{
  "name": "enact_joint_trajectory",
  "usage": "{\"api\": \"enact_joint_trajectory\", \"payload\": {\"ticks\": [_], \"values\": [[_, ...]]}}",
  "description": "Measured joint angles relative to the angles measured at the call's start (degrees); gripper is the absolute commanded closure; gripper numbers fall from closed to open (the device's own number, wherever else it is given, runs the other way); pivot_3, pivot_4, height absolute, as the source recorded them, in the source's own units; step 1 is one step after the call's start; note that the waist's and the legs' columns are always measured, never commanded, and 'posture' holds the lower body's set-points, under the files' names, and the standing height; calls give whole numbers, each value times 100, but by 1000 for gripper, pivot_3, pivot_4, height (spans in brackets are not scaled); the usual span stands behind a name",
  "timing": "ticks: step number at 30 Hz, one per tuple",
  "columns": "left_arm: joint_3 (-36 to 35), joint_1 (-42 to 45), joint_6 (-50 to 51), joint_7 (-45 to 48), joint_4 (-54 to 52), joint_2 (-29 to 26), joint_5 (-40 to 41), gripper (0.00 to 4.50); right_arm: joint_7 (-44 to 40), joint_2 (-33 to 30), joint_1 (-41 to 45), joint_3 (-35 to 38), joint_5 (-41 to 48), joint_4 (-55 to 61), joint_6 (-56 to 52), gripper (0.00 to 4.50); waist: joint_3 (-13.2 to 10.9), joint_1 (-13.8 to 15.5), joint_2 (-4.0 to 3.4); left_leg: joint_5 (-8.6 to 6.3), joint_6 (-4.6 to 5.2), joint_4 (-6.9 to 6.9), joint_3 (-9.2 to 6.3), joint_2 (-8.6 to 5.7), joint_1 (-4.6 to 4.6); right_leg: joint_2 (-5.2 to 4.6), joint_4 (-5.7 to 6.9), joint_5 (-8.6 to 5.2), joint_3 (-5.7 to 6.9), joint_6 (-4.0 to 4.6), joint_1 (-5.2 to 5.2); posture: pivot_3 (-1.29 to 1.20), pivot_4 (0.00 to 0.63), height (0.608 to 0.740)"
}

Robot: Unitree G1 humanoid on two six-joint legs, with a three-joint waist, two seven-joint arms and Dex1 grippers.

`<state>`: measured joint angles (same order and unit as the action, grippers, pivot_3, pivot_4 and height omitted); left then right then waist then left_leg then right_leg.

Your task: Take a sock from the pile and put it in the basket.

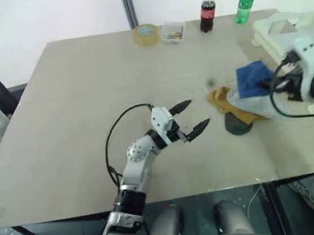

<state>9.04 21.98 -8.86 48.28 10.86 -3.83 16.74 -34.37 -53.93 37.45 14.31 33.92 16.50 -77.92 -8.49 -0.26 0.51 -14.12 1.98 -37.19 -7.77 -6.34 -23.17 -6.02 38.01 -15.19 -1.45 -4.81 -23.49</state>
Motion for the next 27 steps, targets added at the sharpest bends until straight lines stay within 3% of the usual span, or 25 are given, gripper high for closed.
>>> {"api": "enact_joint_trajectory", "payload": {"ticks": [8, 16, 21, 27], "values": [[101, 503, -287, -125, 413, 336, -199, 0, -118, -454, 783, -314, -939, -2908, 1519, 4481, -3, 11, 2, -1, 2, -12, 3, -7, -19, -2, -3, 4, -2, -7, -10, 0, 150, 740], [272, 776, -275, -109, 476, 433, -253, 0, 50, -220, 2740, -299, -1825, -7516, 4108, 4481, -12, -35, -6, 0, 2, -7, 7, -9, -19, 1, -4, 4, -8, -7, -12, 0, 150, 740], [267, 807, -273, -112, 552, 438, -257, 0, 593, 54, 2956, 27, -1920, -8797, 4827, 2494, -12, -33, -7, 0, 2, -8, 11, -8, -21, 0, -5, 5, -12, -8, -13, 0, 150, 740], [266, 810, -271, -124, 552, 426, -257, 0, 704, 126, 2897, -235, -2480, -9124, 5531, 29, -16, -37, -16, 0, 3, -12, 13, -10, -24, 1, -1, 5, -14, -9, -19, 0, 150, 740]]}}
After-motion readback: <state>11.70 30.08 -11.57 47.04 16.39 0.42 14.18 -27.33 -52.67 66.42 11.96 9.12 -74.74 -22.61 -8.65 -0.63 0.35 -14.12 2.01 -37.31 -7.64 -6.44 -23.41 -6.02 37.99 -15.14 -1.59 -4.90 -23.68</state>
